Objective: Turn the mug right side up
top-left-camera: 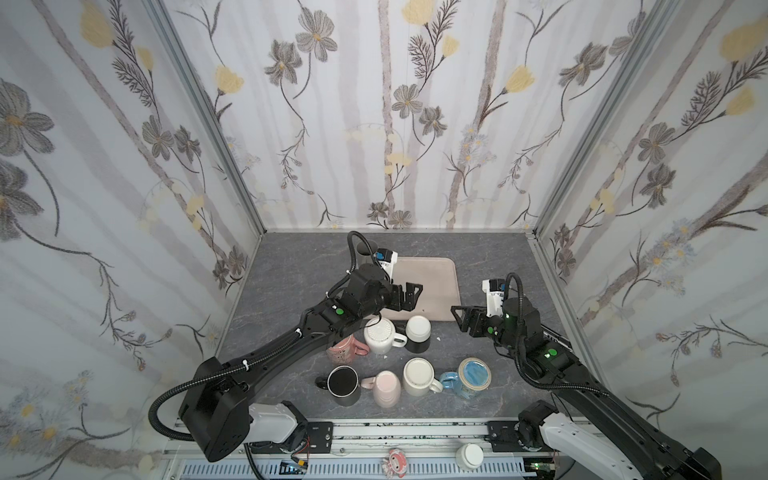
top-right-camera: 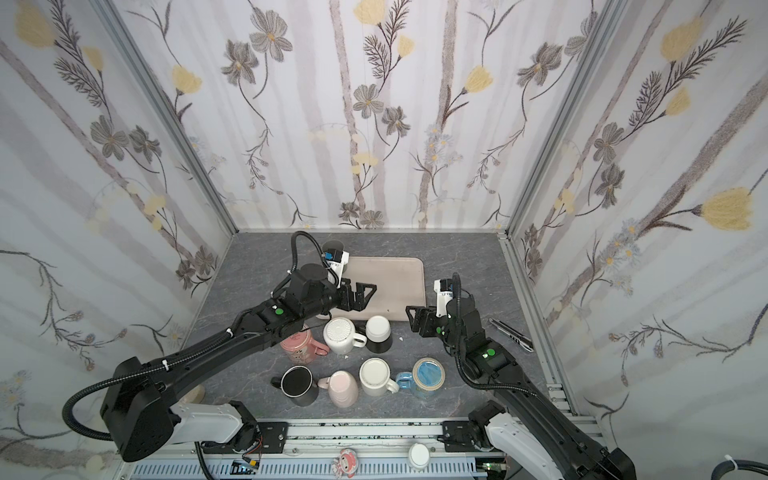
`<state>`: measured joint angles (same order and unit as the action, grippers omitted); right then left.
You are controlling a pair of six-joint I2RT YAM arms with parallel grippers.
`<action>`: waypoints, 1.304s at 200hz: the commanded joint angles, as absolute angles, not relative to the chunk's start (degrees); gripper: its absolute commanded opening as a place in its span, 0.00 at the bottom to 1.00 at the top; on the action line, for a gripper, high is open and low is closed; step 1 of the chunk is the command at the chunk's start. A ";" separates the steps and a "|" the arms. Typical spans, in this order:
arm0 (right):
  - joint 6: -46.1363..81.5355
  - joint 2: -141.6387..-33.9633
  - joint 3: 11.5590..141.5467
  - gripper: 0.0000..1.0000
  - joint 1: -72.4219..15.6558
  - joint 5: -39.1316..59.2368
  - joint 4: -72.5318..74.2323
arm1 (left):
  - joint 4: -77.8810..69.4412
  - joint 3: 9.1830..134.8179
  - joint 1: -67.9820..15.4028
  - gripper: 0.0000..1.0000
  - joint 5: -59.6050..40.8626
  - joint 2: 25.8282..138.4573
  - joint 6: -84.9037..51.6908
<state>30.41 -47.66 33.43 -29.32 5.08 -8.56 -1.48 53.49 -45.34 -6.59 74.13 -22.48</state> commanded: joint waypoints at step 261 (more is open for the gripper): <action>36.06 -40.09 47.88 0.53 -31.85 22.20 -77.41 | -8.79 41.33 -60.14 1.00 7.03 69.79 -18.81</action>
